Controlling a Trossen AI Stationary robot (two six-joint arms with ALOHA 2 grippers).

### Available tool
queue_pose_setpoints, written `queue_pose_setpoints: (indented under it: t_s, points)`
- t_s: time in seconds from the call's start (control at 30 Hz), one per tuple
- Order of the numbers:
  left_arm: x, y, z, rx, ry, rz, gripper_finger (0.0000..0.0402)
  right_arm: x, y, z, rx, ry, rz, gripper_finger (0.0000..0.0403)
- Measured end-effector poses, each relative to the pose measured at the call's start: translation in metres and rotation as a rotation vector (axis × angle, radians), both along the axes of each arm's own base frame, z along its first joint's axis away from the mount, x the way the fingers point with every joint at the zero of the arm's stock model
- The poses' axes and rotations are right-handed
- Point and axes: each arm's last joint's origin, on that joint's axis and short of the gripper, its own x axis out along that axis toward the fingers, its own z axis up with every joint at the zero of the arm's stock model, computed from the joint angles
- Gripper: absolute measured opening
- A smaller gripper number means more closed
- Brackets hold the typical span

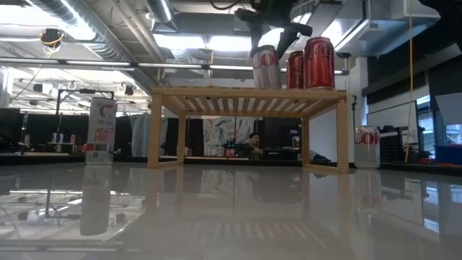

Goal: Place canned beverage on shelf
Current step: Put the bottom silver soda can on the shelf, then put the silver soda can on the shelf aligned with the other silver soda can

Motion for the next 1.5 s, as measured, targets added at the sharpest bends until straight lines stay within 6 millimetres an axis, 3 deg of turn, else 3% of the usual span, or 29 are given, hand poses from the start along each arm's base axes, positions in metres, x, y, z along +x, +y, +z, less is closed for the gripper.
queue_pose_setpoints:
  t_s: [0.23, 0.6, 0.97, 1.3, 1.5]
  points:
    - [0.0, 0.0, 0.0, 0.0, 0.0, 0.0, 0.0348, 0.0, 0.0, 0.0, -0.006, 0.003, -0.003, 0.027]
    - [0.0, 0.0, 0.0, 0.0, 0.0, 0.0, 0.0348, 0.0, 0.0, 0.0, -0.015, 0.003, -0.006, 0.0331]
    - [0.0, 0.0, 0.0, 0.0, 0.0, 0.0, 0.0348, -0.003, 0.0, 0.004, -0.024, -0.002, -0.009, 0.0317]
    - [0.0, 0.0, 0.0, 0.0, 0.0, 0.0, 0.0348, -0.018, 0.004, 0.042, -0.09, -0.063, 0.015, 0.0305]
    - [-0.003, 0.001, 0.001, -0.005, -0.012, 0.001, 0.0348, -0.047, 0.01, 0.063, -0.054, -0.062, -0.008, 0.0304]
